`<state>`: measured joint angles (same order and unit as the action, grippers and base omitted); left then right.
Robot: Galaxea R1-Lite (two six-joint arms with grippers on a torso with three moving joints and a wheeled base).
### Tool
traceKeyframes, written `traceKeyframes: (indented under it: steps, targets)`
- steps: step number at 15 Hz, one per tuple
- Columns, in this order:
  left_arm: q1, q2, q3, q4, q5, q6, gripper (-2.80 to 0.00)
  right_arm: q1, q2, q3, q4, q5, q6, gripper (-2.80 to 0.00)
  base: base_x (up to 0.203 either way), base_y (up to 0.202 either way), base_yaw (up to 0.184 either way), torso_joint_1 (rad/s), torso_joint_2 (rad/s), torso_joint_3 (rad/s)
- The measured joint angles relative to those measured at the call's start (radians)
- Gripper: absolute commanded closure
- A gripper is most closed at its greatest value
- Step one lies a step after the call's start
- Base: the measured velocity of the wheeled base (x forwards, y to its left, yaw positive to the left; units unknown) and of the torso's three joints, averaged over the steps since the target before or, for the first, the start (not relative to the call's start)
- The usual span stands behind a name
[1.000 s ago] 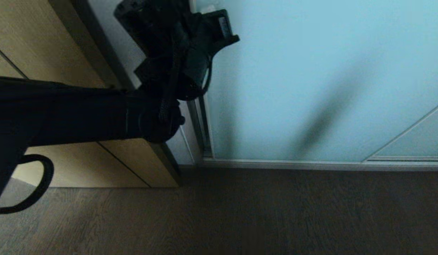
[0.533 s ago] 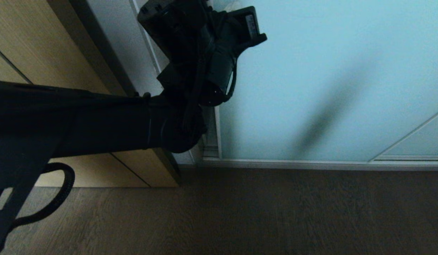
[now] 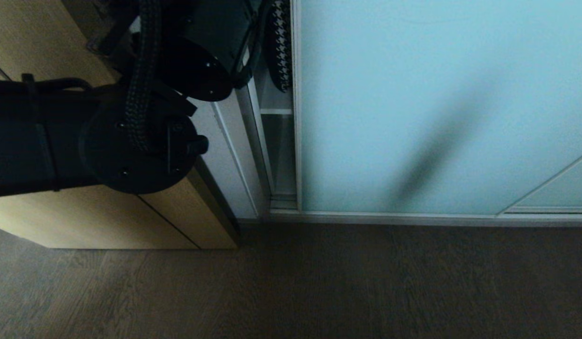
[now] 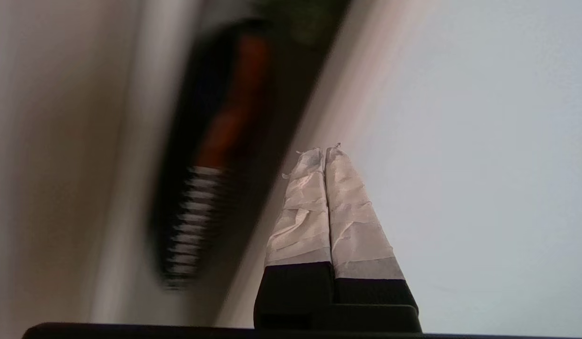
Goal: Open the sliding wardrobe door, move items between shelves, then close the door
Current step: Open the door
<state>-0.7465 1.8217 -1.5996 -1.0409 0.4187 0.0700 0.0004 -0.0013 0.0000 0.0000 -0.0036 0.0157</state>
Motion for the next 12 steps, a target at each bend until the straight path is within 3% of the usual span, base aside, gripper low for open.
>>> traceKeyframes:
  steps: [7, 12]
  targets:
    - [0.068, 0.038, 0.050, -0.021, -0.006, -0.015, 0.00, 0.000, 0.000, 0.000, 0.000, 0.000, 0.000, 0.00, 0.000, 0.000, 0.000, 0.000, 0.00, 0.000]
    - [0.079, 0.195, -0.088, -0.030, -0.020, -0.015, 0.00, 0.000, 0.000, 0.000, 0.000, 0.000, -0.001, 0.00, 0.000, 0.000, 0.000, 0.000, 0.00, 0.000]
